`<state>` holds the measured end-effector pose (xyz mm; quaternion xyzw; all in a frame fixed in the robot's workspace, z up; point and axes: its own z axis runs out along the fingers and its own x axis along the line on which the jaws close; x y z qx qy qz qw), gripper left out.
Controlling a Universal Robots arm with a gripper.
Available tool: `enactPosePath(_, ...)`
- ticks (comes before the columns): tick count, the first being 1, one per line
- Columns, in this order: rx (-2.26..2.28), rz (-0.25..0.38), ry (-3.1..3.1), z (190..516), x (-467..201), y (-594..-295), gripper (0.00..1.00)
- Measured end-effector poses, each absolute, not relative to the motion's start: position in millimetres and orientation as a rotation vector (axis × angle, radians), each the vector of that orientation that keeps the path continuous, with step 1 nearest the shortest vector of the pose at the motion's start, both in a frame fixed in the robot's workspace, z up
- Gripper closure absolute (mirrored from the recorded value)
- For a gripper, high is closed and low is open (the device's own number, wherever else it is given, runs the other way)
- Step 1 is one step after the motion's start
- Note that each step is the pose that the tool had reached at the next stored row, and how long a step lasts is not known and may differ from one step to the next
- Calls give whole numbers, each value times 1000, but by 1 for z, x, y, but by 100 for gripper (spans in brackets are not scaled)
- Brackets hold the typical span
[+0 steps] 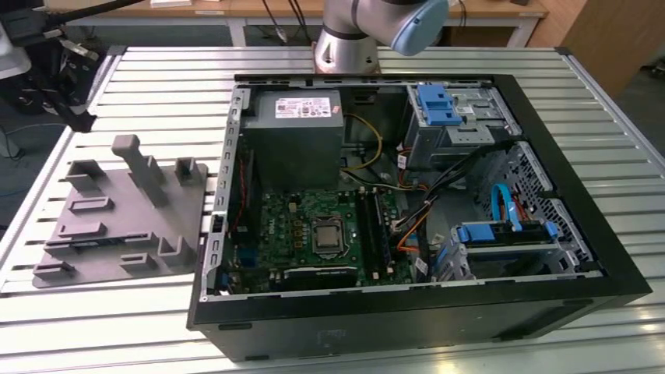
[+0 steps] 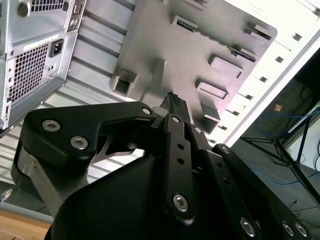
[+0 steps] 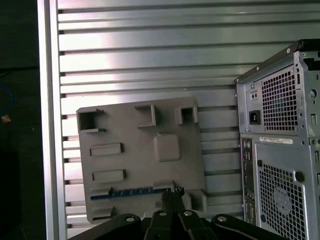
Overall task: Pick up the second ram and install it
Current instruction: 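Reach for the second ram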
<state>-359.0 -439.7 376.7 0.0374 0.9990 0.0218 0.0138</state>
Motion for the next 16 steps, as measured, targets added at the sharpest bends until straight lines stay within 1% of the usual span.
enactPosePath(16,116,68,3111,371,-379,-456,90)
